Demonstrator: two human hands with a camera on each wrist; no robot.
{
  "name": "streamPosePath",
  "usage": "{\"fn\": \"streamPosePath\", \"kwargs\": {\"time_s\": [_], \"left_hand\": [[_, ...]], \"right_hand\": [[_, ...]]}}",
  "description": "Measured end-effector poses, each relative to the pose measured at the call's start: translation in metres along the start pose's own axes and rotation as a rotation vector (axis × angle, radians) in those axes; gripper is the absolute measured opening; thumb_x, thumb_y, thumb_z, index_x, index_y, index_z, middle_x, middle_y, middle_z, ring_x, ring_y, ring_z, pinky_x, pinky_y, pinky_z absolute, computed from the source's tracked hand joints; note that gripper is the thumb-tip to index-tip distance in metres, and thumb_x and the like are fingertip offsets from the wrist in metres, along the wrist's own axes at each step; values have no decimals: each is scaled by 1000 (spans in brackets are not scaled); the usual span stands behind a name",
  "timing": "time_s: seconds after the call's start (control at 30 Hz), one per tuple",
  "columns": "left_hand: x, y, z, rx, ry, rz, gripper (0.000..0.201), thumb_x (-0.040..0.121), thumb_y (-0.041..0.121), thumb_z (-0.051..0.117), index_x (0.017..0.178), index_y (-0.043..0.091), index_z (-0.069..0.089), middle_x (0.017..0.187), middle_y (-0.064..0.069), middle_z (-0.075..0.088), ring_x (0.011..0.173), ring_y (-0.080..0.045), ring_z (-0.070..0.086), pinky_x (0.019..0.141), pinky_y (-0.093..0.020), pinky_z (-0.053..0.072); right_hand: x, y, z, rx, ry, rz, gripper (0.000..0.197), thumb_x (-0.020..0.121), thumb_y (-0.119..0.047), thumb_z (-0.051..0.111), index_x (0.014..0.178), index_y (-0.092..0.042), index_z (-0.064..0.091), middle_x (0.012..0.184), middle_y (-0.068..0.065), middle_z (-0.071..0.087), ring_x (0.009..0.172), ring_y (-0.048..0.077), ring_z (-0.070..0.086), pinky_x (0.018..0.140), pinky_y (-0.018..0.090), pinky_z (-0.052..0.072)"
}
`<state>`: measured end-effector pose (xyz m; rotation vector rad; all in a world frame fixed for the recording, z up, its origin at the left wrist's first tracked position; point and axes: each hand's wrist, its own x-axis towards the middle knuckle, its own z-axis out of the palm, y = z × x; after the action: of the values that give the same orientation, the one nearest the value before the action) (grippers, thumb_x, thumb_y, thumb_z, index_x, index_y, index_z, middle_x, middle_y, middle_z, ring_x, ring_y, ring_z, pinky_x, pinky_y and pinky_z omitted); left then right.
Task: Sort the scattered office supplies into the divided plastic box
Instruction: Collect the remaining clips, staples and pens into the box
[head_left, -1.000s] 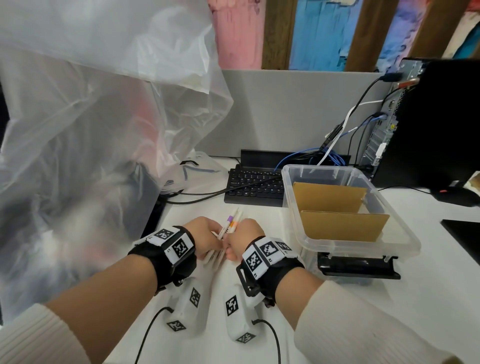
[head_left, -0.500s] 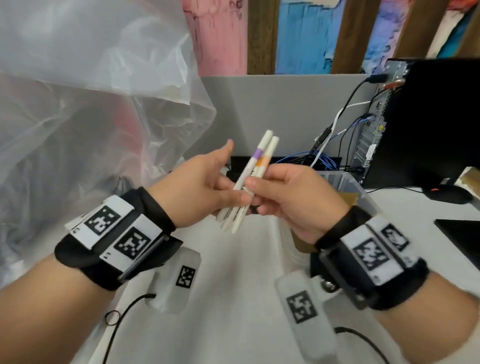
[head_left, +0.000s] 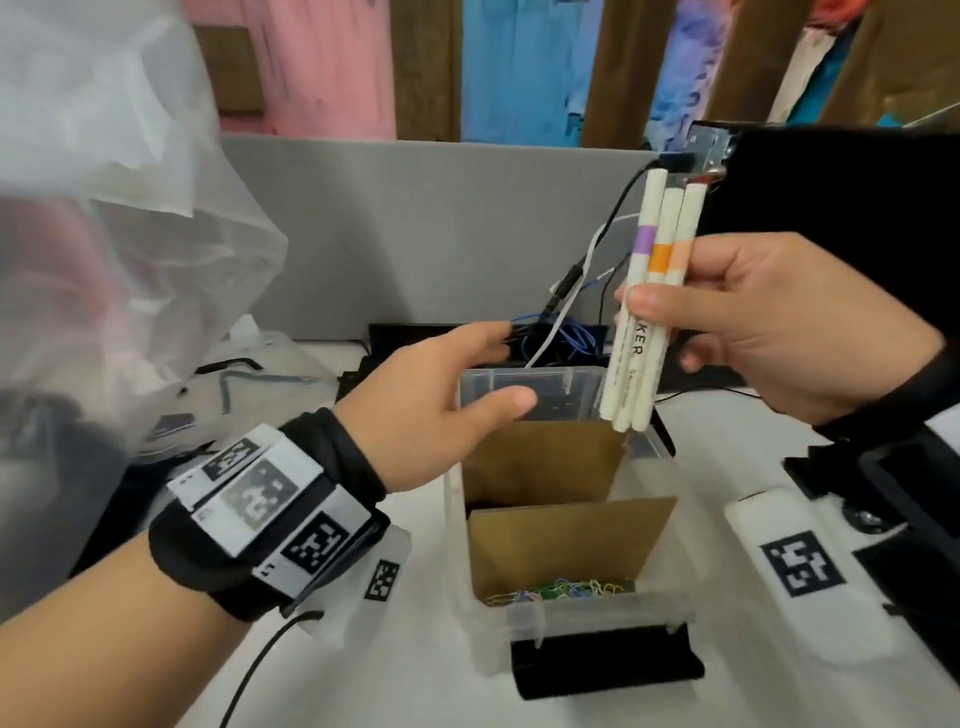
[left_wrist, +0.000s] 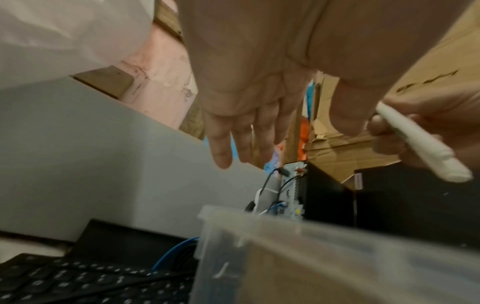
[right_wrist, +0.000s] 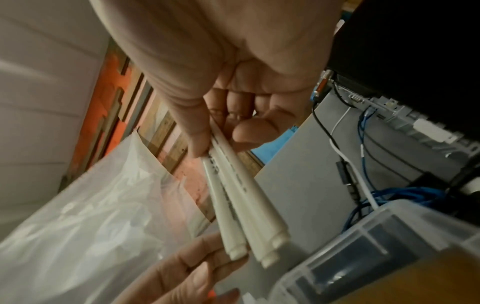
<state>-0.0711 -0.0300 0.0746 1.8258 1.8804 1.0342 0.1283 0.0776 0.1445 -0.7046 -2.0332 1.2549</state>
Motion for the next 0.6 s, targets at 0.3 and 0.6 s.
{"fn": "streamPosePath", "kwargs": {"time_s": [0.3,0.6], "left_hand": [[38,-64,26,2,18,-223,68,92,48,38,152,23,15,155,8,24,139,-1,23,111,-17,20],[29,-84,44,-271,64,-193,70,85,54,39,149,30,26,145,15,41,134,2,35,113,-37,32]], "right_hand": [[48,52,9,-389,-469,139,12,75,-31,70,82,-22,72,72,1,72,59,15,64,50,19,47],[71,57,30,-758,-884,82,12,77,-43,68,82,-32,70,72,-17,67,64,2,62,63,13,48]]}}
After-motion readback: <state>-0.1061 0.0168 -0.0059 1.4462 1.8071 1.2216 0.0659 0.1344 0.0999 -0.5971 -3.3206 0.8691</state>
